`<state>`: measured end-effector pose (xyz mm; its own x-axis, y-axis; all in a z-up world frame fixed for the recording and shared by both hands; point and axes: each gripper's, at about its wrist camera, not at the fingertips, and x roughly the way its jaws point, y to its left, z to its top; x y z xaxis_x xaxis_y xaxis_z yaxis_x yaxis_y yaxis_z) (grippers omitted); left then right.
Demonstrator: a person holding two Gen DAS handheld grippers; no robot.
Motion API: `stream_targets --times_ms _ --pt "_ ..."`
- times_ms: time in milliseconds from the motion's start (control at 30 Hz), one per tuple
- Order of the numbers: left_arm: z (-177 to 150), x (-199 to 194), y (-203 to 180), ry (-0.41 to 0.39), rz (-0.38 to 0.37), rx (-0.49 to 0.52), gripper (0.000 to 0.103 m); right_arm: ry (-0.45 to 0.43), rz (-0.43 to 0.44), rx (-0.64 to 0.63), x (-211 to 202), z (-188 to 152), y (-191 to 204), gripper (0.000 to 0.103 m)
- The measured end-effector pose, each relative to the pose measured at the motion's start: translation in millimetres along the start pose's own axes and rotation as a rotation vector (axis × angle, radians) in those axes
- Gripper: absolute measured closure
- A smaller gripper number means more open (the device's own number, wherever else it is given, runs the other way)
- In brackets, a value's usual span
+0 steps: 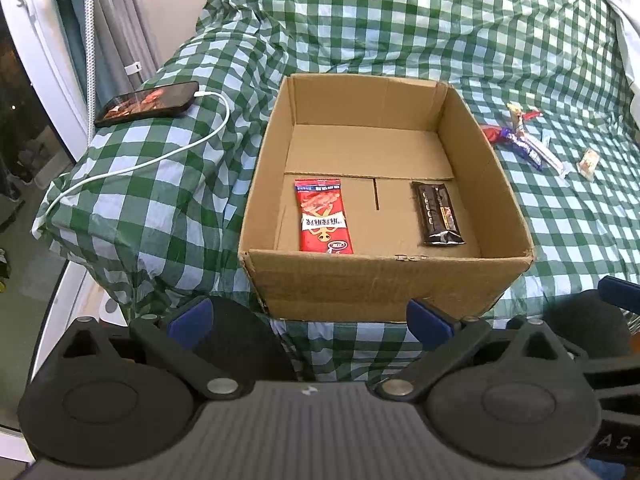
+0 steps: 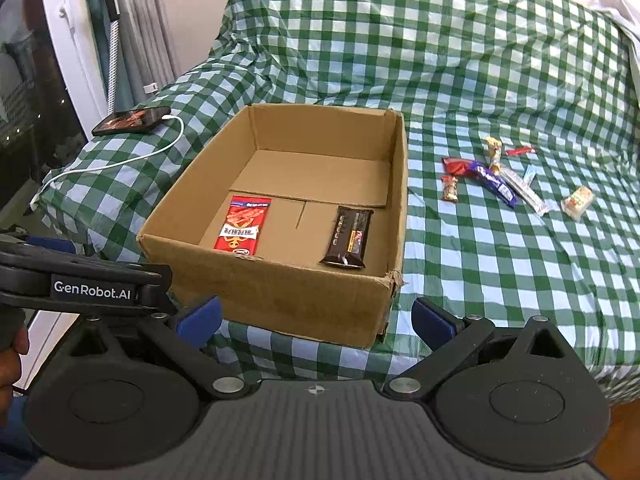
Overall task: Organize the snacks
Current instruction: 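Withdraw both open tools from the box, then grasp the white rice-cracker bar with the right tool while the left tool grasps the purple candy bar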
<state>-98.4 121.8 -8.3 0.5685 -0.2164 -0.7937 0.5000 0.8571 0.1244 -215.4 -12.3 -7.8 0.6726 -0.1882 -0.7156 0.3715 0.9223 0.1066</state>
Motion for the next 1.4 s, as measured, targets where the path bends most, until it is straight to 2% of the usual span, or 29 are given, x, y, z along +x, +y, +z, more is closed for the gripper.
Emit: stream_targets --times_ms 233,400,600,733,900,1033,1200,1300,1400 --pt "16 9 -31 0.023 0.015 0.091 0.000 -0.006 -0.001 0.115 7 -1 -32 0.003" --pt "41 12 -61 0.021 -0.005 0.109 0.000 -0.020 -0.036 0.200 8 1 -71 0.003" --pt "89 21 -118 0.029 -0.093 0.104 0.000 -0.060 -0.156 0.315 10 6 -151 0.002" --pt "124 39 -172 0.014 -0.130 0.123 0.000 -0.081 -0.260 0.386 12 12 -211 0.002" --pt "170 90 -246 0.063 -0.193 0.130 0.000 -0.105 -0.329 0.515 22 29 -283 0.002" --pt "204 148 -301 0.108 -0.231 0.105 0.000 -0.115 -0.379 0.580 54 49 -341 0.002" --pt "232 233 -353 0.191 -0.258 0.022 0.000 -0.120 -0.437 0.610 115 74 -411 0.002" --pt "241 278 -377 0.209 -0.221 -0.025 0.000 -0.088 -0.431 0.633 160 89 -445 0.002" --pt "250 311 -390 0.224 -0.215 -0.077 0.000 -0.063 -0.444 0.603 206 105 -468 0.002"
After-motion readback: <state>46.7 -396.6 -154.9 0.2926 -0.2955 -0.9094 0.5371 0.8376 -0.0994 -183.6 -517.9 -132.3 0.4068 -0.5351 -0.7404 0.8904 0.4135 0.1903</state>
